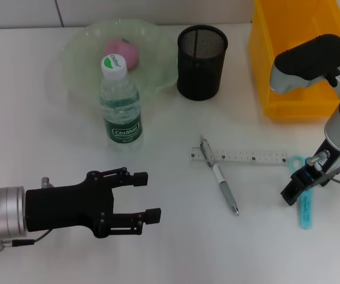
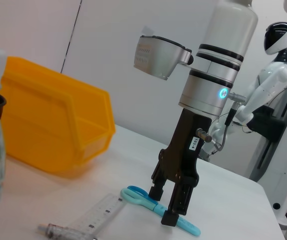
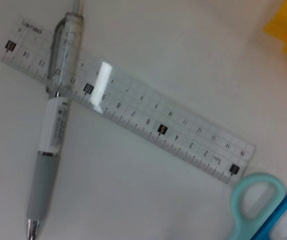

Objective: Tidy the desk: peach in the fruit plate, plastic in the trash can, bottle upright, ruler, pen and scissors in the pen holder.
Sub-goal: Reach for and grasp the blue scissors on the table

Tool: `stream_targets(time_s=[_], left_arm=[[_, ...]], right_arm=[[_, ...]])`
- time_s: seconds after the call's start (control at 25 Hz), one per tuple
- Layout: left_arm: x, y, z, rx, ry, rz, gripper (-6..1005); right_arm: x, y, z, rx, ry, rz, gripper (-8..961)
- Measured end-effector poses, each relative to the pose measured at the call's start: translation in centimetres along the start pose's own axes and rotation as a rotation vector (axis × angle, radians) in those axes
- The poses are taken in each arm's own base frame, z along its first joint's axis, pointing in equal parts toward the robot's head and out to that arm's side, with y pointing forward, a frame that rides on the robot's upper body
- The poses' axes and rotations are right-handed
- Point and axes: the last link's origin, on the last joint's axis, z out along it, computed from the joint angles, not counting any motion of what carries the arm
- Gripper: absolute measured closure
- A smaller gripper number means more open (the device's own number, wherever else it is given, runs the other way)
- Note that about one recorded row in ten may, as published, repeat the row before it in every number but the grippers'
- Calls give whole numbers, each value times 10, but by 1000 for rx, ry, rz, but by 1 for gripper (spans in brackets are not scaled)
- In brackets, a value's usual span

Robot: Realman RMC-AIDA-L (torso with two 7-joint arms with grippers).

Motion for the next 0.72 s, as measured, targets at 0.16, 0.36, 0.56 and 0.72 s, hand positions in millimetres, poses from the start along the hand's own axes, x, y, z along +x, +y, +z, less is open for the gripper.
stream_targets(time_s=[0.16, 0.36, 0.56, 0.72], left_arm=[[0, 0, 0, 0, 0, 0, 167], [-1, 1, 0, 1, 1, -1, 167], [-1, 1, 0, 1, 1, -1, 167], [-1, 1, 0, 0, 1, -1, 167]], right_arm=[[0, 0, 0, 0, 0, -1, 156], [-1, 1, 0, 2, 1, -4, 157], [-1, 3, 0, 11, 4, -20, 269], [-1, 3, 0, 13, 4, -22, 449]])
